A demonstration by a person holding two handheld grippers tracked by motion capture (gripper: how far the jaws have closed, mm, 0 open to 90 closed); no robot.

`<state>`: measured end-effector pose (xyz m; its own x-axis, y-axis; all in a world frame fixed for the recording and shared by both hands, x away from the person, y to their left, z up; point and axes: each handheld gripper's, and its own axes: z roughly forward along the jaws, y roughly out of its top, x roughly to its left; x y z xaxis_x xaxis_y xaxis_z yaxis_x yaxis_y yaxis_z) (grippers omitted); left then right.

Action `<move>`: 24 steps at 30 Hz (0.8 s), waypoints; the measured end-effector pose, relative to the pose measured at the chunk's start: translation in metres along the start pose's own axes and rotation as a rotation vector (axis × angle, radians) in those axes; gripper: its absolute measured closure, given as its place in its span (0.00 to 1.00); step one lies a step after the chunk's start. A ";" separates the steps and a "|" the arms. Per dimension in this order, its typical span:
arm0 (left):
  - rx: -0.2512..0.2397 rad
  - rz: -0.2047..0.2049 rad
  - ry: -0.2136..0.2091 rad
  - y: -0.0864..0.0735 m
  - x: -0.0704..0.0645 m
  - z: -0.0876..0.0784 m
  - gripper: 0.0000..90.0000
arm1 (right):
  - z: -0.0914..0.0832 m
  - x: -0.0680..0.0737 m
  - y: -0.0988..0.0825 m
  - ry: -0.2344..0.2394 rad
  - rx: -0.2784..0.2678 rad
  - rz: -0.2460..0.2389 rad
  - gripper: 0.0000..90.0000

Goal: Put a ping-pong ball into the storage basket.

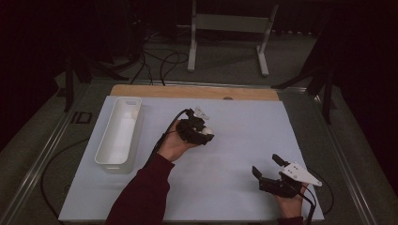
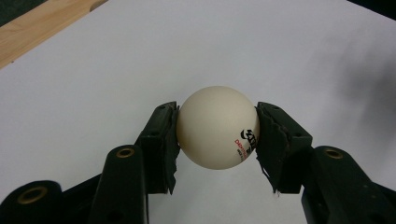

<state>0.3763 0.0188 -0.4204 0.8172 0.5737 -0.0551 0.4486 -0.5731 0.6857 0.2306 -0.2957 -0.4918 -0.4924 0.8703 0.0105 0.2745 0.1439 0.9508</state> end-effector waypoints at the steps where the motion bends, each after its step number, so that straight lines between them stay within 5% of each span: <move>1: 0.000 0.000 0.000 0.000 0.000 0.000 0.57 | 0.000 0.000 0.000 0.000 0.000 0.000 0.10; 24: 0.001 0.018 0.003 -0.002 0.002 -0.013 0.57 | 0.000 0.000 0.000 0.000 -0.001 0.001 0.10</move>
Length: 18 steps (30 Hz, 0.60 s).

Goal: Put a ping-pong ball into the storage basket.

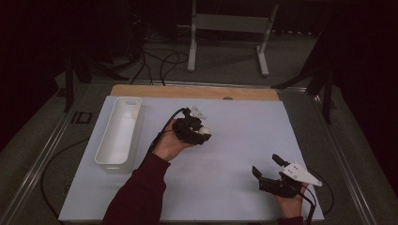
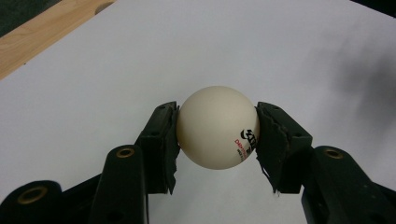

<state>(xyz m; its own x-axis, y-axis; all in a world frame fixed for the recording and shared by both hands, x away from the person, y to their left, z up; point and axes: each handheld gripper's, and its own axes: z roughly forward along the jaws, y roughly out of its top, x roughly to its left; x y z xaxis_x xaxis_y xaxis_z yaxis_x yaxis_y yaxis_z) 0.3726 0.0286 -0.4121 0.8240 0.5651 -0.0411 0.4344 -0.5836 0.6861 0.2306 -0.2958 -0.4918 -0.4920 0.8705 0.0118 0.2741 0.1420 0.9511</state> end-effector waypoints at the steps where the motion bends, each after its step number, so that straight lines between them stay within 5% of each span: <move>1: 0.000 0.001 0.000 0.000 0.000 0.000 0.57 | 0.000 0.000 0.000 -0.001 0.000 0.000 0.10; 18: -0.012 0.006 0.001 -0.001 0.003 -0.014 0.57 | 0.000 0.000 0.000 -0.002 0.001 0.001 0.10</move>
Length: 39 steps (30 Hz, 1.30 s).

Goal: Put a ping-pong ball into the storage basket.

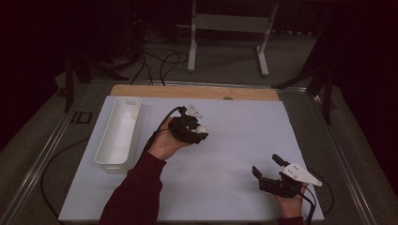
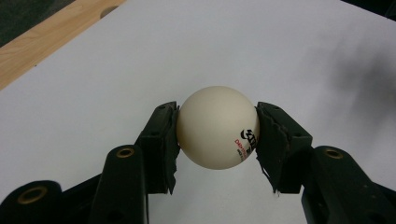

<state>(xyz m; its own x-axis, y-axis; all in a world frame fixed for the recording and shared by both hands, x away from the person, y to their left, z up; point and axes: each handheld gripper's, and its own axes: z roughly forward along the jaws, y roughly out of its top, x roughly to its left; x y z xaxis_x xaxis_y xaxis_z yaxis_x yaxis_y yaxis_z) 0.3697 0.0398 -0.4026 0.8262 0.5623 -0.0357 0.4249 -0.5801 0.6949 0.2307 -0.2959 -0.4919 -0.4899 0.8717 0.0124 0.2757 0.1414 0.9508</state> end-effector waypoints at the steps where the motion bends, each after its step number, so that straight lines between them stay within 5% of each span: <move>1: 0.000 0.000 0.000 0.000 0.000 -0.001 0.57 | 0.000 0.000 0.000 0.001 0.001 0.000 0.10; 39: -0.013 -0.012 0.027 -0.010 0.011 -0.023 0.57 | 0.000 0.000 0.000 0.000 0.004 -0.001 0.10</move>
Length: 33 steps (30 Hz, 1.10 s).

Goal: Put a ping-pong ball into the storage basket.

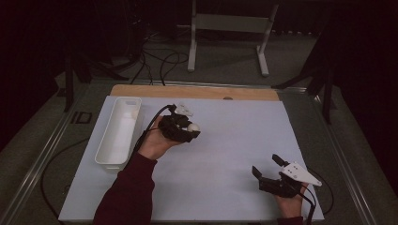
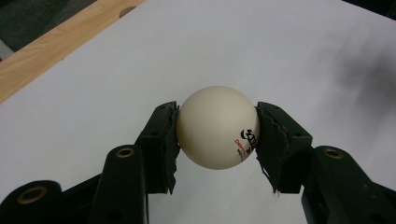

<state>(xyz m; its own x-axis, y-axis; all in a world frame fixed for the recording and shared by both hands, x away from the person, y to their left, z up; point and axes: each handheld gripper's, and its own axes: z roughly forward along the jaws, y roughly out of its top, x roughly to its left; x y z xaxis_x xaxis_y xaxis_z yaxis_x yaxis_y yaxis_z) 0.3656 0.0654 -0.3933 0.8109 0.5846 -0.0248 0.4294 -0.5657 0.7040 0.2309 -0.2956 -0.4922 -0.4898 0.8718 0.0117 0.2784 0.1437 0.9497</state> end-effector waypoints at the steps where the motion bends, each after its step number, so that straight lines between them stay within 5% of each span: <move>1: -0.001 -0.002 0.000 0.000 0.000 -0.001 0.57 | 0.000 0.000 0.000 0.000 0.000 -0.001 0.10; 33: 0.004 -0.017 0.013 -0.018 0.008 -0.013 0.57 | 0.000 0.000 0.000 -0.003 0.005 -0.002 0.10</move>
<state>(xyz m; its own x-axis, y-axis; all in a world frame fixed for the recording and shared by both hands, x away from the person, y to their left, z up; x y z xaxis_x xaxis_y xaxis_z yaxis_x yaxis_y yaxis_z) 0.3593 0.0875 -0.3966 0.7980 0.6020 -0.0275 0.4449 -0.5579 0.7006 0.2310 -0.2954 -0.4925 -0.4879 0.8729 0.0088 0.2817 0.1479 0.9480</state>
